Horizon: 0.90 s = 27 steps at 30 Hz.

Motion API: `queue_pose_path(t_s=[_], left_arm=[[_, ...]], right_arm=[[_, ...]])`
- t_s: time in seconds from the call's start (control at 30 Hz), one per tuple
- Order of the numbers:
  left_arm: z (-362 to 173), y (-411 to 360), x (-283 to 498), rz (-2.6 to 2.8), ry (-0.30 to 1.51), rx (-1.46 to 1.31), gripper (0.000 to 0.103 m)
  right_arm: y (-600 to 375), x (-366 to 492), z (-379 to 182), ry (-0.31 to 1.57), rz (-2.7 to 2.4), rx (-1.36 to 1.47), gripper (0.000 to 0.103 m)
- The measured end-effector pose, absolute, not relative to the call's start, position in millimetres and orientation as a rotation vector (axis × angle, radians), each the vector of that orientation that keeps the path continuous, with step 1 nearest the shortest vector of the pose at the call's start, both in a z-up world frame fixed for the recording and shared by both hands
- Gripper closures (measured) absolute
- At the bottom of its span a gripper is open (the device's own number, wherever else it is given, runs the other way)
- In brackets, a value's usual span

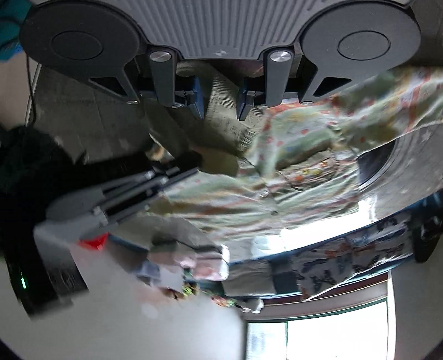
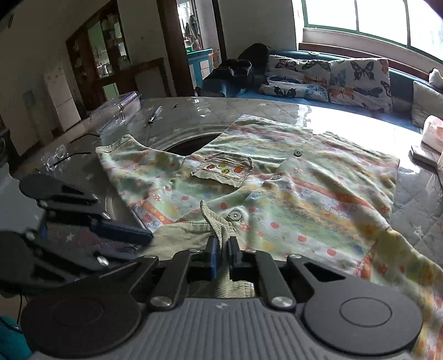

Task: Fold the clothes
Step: 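Carry the sleeve with the left gripper across the shirt front and lay it down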

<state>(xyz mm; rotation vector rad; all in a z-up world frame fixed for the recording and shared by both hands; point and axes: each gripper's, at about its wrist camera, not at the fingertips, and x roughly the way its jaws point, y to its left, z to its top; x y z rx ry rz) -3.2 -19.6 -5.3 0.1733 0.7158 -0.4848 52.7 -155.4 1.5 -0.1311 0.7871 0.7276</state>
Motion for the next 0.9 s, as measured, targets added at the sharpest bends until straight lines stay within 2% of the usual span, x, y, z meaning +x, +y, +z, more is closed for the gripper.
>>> queue_pose_path(t_s=[0.13, 0.2, 0.33, 0.47, 0.7, 0.9], left_arm=[[-11.0, -18.8, 0.2, -0.479, 0.74, 0.174, 0.079], [-10.8, -17.7, 0.2, -0.495, 0.747, 0.161, 0.087], [-11.5, -20.4, -2.6, -0.539, 0.756, 0.158, 0.087], [-9.8, -13.3, -1.8, -0.543, 0.762, 0.131, 0.087], [9.1, 5.8, 2.4, -0.52, 0.719, 0.08, 0.086], [11.1, 7.5, 19.6, -0.478, 0.708, 0.048, 0.086]], right_arm=[[-153.9, 51.9, 2.6, 0.789, 0.742, -0.128, 0.096], [-152.1, 51.1, 2.8, 0.789, 0.754, -0.135, 0.096], [-142.1, 48.7, -2.8, 0.808, 0.792, -0.176, 0.095], [-133.5, 43.2, -10.4, 0.84, 0.837, -0.217, 0.087], [-140.3, 45.3, 5.3, 0.777, 0.828, -0.168, 0.087], [-131.4, 49.3, -20.0, 0.814, 0.789, -0.235, 0.086]])
